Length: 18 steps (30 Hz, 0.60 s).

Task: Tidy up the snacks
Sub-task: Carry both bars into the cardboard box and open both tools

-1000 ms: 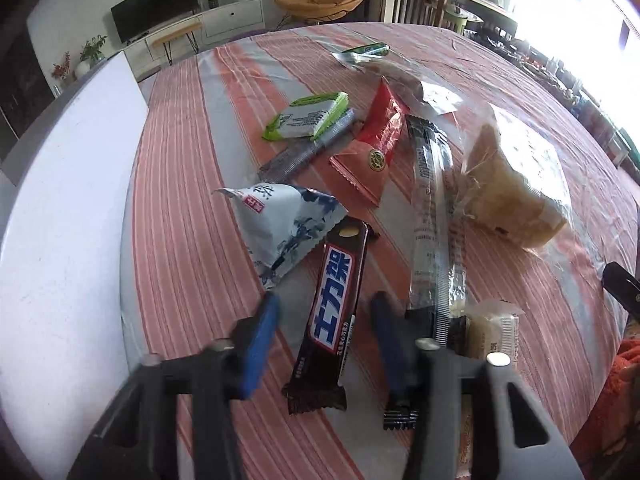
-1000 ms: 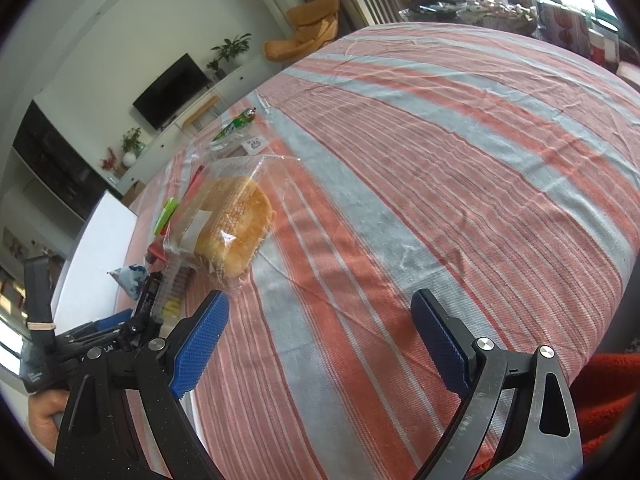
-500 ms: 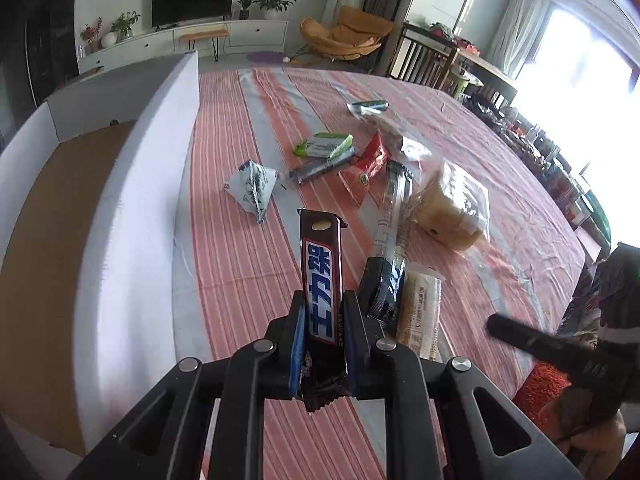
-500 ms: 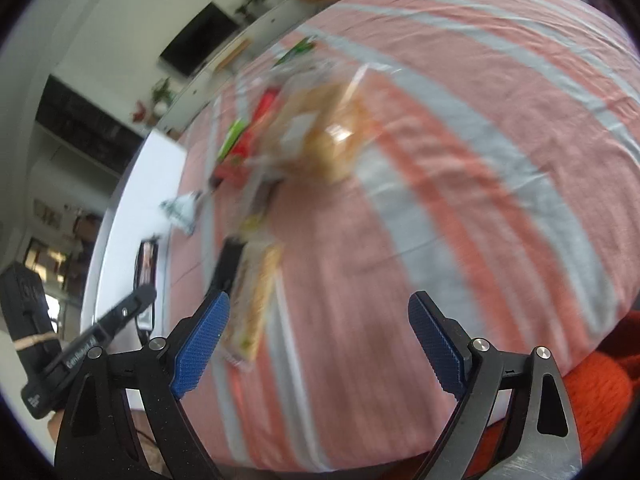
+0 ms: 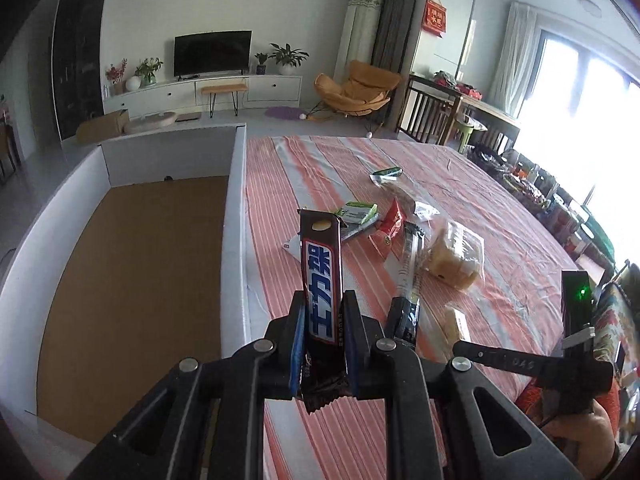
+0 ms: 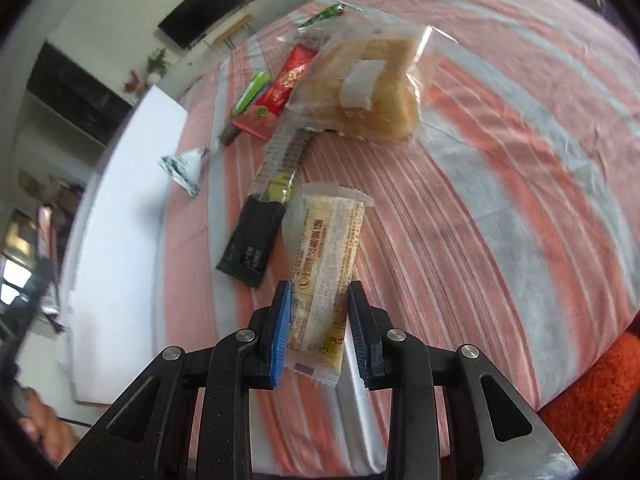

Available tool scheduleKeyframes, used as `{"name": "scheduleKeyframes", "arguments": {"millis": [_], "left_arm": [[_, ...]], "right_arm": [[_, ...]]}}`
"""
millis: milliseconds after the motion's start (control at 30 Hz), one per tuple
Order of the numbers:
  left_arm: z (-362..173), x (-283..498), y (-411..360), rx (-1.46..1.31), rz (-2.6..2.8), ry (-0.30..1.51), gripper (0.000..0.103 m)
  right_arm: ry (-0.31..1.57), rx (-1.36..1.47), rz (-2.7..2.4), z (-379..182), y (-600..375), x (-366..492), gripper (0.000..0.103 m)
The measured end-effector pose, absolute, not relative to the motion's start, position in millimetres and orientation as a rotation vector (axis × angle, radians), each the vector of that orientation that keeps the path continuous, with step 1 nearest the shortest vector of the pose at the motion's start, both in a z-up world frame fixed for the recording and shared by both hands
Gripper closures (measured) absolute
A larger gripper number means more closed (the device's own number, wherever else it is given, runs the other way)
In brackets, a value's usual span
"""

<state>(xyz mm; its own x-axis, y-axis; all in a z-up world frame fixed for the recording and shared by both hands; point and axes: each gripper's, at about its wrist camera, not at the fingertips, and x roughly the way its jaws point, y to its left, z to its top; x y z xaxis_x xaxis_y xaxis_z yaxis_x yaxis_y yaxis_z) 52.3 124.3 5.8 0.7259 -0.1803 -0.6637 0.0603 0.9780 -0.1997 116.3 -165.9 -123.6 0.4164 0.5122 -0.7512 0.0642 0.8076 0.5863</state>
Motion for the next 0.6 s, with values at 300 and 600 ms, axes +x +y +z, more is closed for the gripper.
{"name": "scheduleKeyframes", "arguments": {"millis": [300,600], "left_arm": [[37,29,225,-0.301,-0.013,0.693,0.087],[9,15,311,-0.259,0.317,0.779,0.067]], "right_arm": [[1.023,0.652,0.626,-28,-91,118,0.074],[0.974,0.39,0.871,35,75,125,0.034]]}}
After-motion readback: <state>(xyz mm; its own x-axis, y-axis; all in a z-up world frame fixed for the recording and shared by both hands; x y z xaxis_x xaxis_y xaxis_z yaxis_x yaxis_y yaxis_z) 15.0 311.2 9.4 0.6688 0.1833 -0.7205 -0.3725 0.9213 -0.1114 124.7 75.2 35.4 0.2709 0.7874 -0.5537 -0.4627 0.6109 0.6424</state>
